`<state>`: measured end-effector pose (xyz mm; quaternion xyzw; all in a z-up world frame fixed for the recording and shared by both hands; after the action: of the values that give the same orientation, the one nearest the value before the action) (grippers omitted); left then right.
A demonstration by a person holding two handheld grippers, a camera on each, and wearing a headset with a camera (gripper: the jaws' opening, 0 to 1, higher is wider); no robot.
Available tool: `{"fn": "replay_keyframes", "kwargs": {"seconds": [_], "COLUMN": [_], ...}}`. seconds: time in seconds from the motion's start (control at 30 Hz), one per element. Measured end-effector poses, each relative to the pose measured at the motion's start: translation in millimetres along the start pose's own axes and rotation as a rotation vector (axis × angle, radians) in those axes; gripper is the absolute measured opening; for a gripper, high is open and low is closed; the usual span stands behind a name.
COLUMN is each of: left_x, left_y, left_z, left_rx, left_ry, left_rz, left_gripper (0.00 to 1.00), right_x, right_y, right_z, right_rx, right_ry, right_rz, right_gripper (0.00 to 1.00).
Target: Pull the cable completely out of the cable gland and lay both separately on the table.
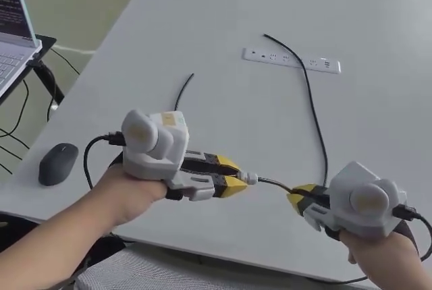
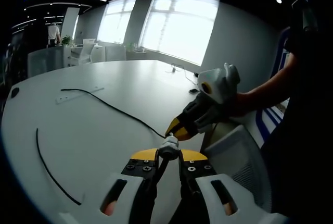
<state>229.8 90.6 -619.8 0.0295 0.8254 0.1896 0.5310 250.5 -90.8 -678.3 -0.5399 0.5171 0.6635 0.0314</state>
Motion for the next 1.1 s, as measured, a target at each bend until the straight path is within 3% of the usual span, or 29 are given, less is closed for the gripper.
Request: {"fn": "replay_keyframes", "kwargs": {"seconds": [0.07, 0.13, 0.23, 0.43, 0.67, 0.87, 1.1], "left_x": [0.1, 0.0, 0.7, 2.1, 0.6, 1.4, 4.4], "left_y": [1.0, 2.5, 3.8, 4.2, 0.9, -0.8, -0.8], "left_z": [0.4, 1.0, 1.8, 1.1, 0.1, -1.1, -4.4], "left_rx": [-0.001, -0.004, -0.015, -0.017, -0.014, -0.01, -0.01], "left_ry": [0.004, 0.012, 0.016, 0.021, 0.02, 0.019, 0.012], "left_rz": [-0.007, -0.015, -0.015, -0.009, -0.009, -0.004, 0.004], "left_gripper": [0.15, 0.15, 0.15, 0.15, 0.15, 0.15, 0.15], "right_x": [-1.3, -5.5, -18.7, -43.2, -60.1, -62.8, -61.3], "right_y": [3.5, 9.0, 20.1, 29.9, 26.1, 26.6, 28.0], "right_z": [-1.7, -3.4, 6.2, 25.5, 44.4, 53.9, 53.8], "right_rx": [0.011, 0.032, 0.018, 0.025, 0.014, 0.014, 0.013], "right_ry": [0.03, 0.111, 0.203, 0.32, 0.449, 0.518, 0.512], "right_rz": [-0.005, -0.022, -0.06, -0.119, -0.166, -0.184, -0.193], "right_gripper": [0.04, 0.07, 0.14, 0.13, 0.11, 0.08, 0.02]}}
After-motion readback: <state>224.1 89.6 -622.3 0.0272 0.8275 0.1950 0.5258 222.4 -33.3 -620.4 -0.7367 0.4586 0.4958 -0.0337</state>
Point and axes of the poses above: the centre of the closed fingertips' face, and the gripper's own axes: y roughly backward along the fingers, z roughly to its left, x roughly out of its underside, the point moved 7 cm from there along y, roughly backward along the fingers, and after that the axes turned 12 degrees about x, right-handed, at the moved point
